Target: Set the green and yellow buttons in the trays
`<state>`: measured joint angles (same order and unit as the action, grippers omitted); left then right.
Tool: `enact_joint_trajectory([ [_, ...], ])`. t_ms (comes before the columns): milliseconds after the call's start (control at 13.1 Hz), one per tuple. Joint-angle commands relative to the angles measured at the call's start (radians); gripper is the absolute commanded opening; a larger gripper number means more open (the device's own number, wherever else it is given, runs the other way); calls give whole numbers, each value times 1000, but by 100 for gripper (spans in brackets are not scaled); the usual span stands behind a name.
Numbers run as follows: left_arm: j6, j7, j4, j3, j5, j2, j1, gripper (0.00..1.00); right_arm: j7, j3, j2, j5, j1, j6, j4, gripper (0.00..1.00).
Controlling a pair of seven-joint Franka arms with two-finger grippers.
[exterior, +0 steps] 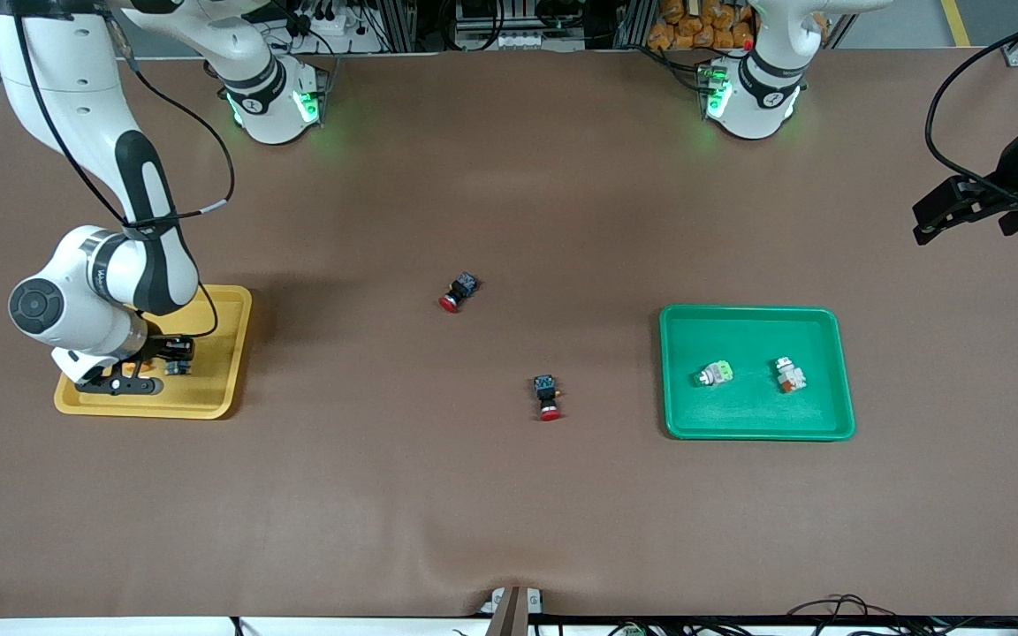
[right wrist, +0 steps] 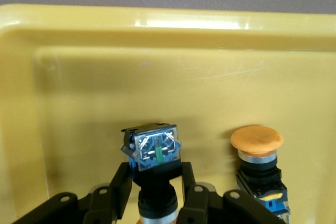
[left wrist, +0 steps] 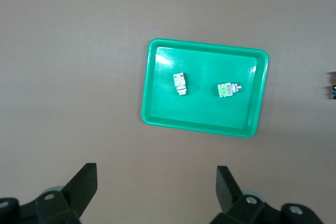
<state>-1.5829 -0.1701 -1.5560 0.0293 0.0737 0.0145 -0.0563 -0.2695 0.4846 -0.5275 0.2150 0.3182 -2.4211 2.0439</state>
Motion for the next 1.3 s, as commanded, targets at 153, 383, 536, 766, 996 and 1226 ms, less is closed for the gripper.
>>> enact_joint_trajectory([
  [153, 44, 18, -16, -6, -23, 31, -7, 100, -2, 0, 20, 10, 4, 2, -8, 100],
  [383, 69, 18, -19, -2, -23, 31, -7, 100, 4, -4, 34, 9, -1, 231, -118, 100],
  [536, 69, 24, -15, -2, -23, 30, -7, 100, 4, -18, 30, 10, -28, 413, -220, 100],
  [766, 69, 27, -6, -3, -22, 30, -7, 100, 4, -102, 90, 9, -92, 531, -308, 100],
  [996, 70, 26, 2, -5, -22, 27, -8, 100, 4, -138, 77, 7, -113, 836, -613, 100],
  [1226, 69, 29, 5, -5, -22, 27, -7, 100, 3, -211, 73, 6, -177, 974, -756, 100],
])
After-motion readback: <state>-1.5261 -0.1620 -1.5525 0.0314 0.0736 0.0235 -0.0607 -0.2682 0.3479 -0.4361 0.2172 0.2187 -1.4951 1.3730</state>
